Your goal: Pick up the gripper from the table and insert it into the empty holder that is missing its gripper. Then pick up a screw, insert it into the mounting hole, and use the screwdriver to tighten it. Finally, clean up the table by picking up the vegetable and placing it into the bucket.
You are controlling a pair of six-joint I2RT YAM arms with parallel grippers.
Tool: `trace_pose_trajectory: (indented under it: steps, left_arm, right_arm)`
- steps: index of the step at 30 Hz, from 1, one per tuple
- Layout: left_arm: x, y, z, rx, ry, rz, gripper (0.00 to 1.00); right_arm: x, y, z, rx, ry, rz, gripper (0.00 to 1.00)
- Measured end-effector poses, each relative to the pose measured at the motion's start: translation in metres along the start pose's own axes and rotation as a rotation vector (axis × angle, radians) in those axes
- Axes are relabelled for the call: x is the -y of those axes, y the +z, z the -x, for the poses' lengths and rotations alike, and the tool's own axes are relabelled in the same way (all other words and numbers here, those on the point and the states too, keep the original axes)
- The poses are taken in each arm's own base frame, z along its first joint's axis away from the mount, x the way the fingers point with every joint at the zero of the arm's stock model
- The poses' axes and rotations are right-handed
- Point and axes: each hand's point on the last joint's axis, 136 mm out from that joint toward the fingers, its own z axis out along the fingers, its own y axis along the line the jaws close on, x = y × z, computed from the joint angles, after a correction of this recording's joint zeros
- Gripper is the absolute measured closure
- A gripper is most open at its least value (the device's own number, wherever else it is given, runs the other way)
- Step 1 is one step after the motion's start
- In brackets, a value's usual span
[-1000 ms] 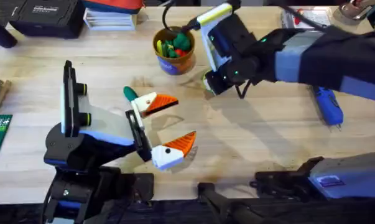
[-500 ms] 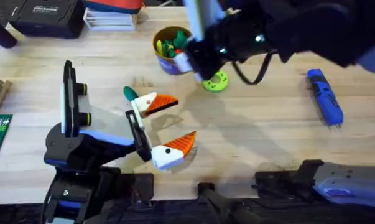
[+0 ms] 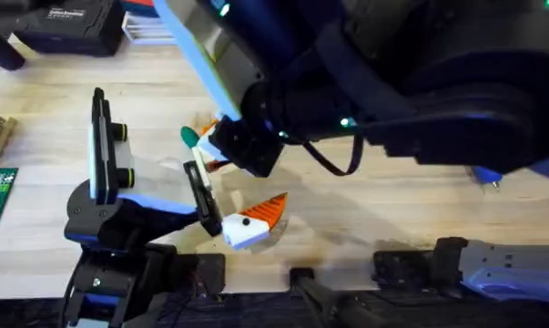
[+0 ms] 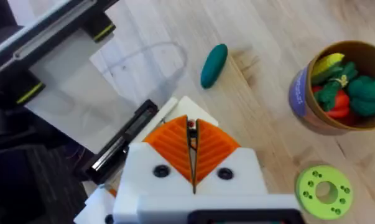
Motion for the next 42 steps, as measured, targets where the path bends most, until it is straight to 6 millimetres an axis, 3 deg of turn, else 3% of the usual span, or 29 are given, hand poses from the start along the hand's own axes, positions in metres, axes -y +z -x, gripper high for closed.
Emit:
trace_pose_trajectory:
  steps: [13,42]
  left_arm:
    - [0.000,0.000,0.000,-0.001,0.010,-0.003,0.030]
    - [0.001,0.000,0.000,-0.002,0.009,-0.006,0.030]
  right_arm:
    - [-0.002,0.027,-0.015,-0.082,0.015,0.002,0.996]
    - [0.002,0.034,-0.012,-0.074,0.015,-0.022,0.996]
